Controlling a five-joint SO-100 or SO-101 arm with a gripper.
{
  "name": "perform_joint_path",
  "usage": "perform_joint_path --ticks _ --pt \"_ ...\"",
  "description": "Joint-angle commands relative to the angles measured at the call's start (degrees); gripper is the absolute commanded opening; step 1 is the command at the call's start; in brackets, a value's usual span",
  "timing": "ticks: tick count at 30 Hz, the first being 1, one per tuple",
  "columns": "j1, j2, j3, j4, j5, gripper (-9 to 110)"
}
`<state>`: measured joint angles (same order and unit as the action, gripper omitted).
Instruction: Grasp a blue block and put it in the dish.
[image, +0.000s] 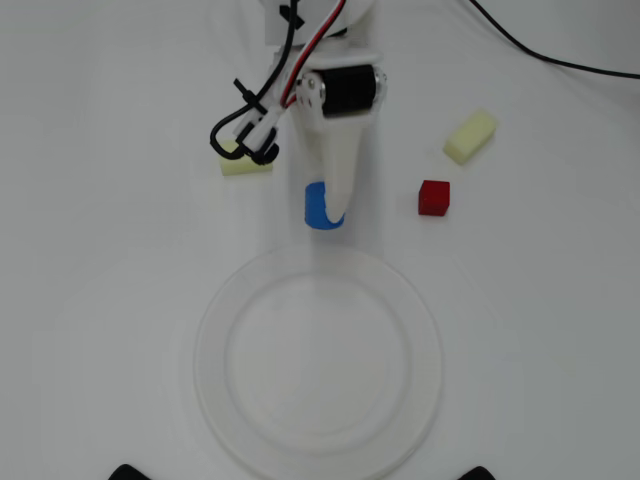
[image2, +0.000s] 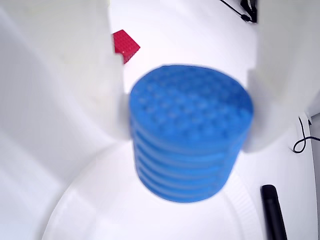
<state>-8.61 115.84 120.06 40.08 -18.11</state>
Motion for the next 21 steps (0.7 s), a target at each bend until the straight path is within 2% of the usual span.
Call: perform_joint_path --ticks 1,9,15,17,21 --pt "-0.18 -7.12 -8.79 -1.93 -0.09 0" --pt "-0.44 -30.85 -27.95 -1.85 1.67 0" --pt "-1.05 -38.14 -31.9 -1.85 1.76 0" --pt "-1.14 -39.81 -32.17 -1.76 1.85 2" --pt "-1.14 -40.25 -32.17 -0.44 3.16 14"
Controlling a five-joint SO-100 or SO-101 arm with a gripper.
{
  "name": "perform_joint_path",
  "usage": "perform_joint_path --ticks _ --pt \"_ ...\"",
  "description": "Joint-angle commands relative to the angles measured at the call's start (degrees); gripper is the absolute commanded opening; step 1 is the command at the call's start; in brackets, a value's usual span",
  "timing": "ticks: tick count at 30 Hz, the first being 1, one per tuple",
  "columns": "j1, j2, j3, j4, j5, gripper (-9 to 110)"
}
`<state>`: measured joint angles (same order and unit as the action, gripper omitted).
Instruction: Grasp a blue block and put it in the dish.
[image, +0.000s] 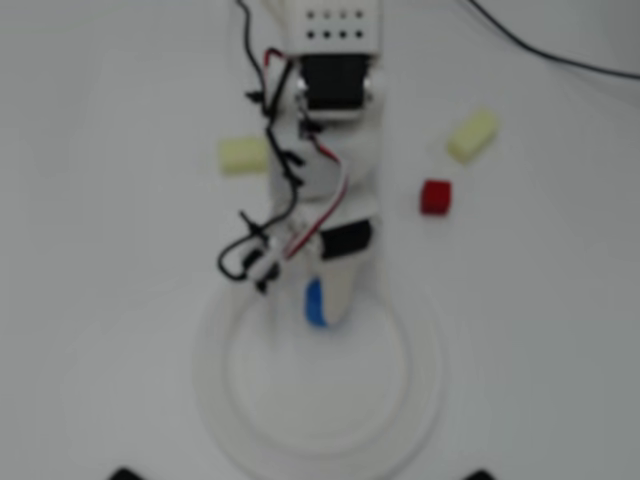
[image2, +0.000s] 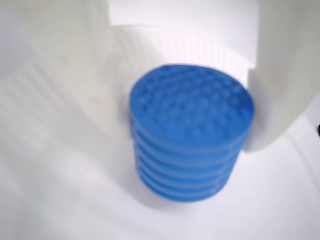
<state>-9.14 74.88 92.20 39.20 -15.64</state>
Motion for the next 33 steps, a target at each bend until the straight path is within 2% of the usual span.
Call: perform_joint_path --ticks 1,4,10,17,33 --pt "-0.62 1.23 -4.39 1.14 0.97 17" --pt "-0.53 2.46 -6.86 5.89 1.67 25" --pt "0.0 3.08 -19.78 25.31 1.93 36" --pt "2.29 19.16 -20.3 37.62 4.04 38" --pt "10.37 83.5 39.99 37.53 6.15 38"
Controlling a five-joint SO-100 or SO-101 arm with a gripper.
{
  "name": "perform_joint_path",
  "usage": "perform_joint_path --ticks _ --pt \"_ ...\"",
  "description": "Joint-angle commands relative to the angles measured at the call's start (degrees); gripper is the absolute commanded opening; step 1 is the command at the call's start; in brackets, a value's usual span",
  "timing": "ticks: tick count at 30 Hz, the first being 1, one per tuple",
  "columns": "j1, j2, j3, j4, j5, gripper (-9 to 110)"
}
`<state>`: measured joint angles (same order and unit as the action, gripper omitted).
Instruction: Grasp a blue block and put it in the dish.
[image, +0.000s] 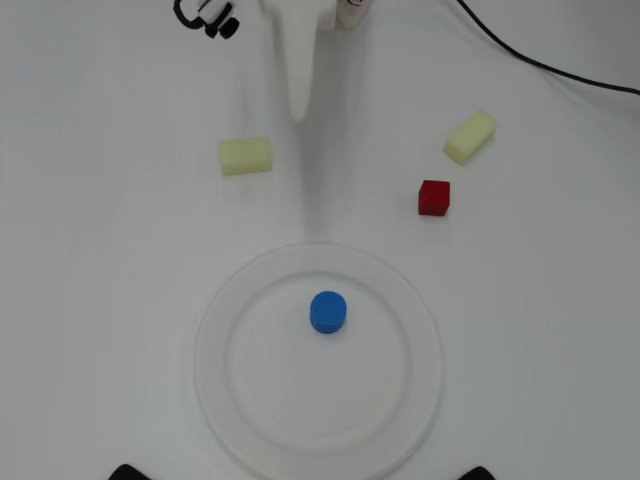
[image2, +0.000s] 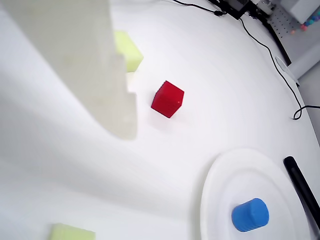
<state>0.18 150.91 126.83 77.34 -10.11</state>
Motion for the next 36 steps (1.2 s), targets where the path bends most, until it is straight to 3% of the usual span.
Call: perform_joint_path --ticks 1,17,26,30,36 --pt "1.05 10.99 8.7 -0.62 1.14 38" --pt "1.32 46.49 45.53 -2.29 1.49 41" --pt "1.49 46.49 50.27 -2.29 3.43 41" --pt "1.49 46.49 52.47 -2.46 2.72 34" --pt "1.49 46.49 55.11 -4.13 2.64 1"
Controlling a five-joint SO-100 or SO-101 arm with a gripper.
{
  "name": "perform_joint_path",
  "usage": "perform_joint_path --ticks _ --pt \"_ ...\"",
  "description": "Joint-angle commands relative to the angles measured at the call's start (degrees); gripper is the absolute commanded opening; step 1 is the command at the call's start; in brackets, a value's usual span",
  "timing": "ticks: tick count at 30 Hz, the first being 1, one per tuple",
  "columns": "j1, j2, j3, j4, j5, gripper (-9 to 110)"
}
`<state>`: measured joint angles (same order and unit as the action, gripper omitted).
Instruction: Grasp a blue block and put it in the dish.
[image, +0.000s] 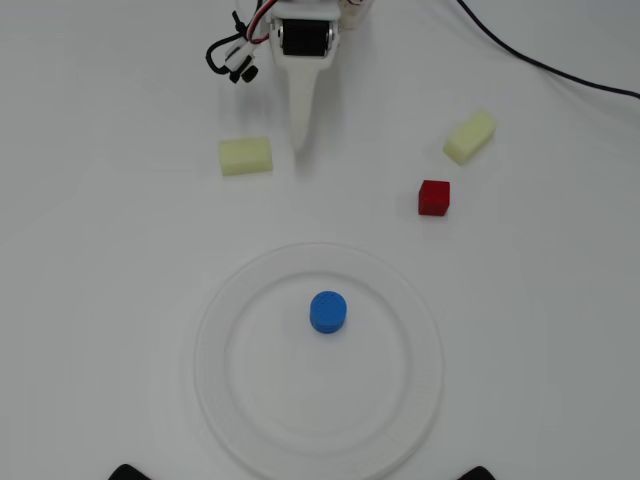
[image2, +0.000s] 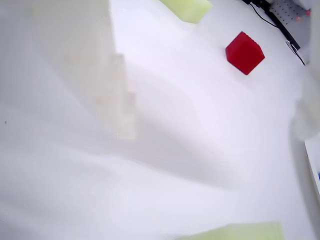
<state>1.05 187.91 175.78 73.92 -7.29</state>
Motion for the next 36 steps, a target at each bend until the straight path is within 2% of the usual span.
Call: perform_joint_path --ticks 1,36 --pt "0.44 9.49 6.68 -0.88 -0.09 0" --pt "0.53 9.49 6.86 -0.88 -0.26 3"
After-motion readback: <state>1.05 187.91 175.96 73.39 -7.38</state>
